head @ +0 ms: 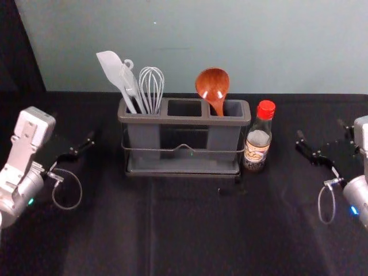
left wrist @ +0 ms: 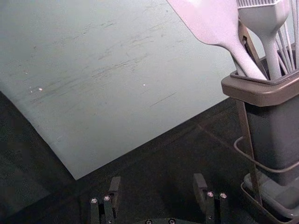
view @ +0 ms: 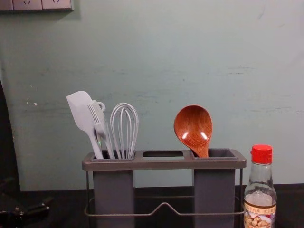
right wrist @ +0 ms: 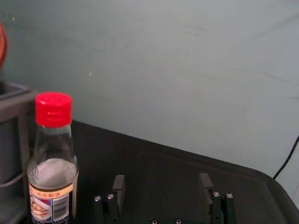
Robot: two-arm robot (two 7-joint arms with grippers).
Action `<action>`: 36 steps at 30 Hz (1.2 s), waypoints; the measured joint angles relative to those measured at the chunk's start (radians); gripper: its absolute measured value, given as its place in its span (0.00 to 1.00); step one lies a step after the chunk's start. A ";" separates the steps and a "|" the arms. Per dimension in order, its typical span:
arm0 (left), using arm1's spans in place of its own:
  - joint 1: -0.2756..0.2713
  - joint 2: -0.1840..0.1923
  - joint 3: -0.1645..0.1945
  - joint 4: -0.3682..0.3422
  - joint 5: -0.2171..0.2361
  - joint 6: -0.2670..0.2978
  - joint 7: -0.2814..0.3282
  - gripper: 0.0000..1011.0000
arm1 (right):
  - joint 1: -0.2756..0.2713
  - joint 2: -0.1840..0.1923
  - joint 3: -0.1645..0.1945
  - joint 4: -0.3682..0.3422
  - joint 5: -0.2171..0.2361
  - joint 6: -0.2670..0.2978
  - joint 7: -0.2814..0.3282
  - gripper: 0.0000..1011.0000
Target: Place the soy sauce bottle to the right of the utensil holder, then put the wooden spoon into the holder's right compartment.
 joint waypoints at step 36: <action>0.000 0.000 0.000 0.000 0.000 0.000 0.000 0.99 | 0.078 0.008 -0.044 0.090 -0.026 -0.006 0.010 0.99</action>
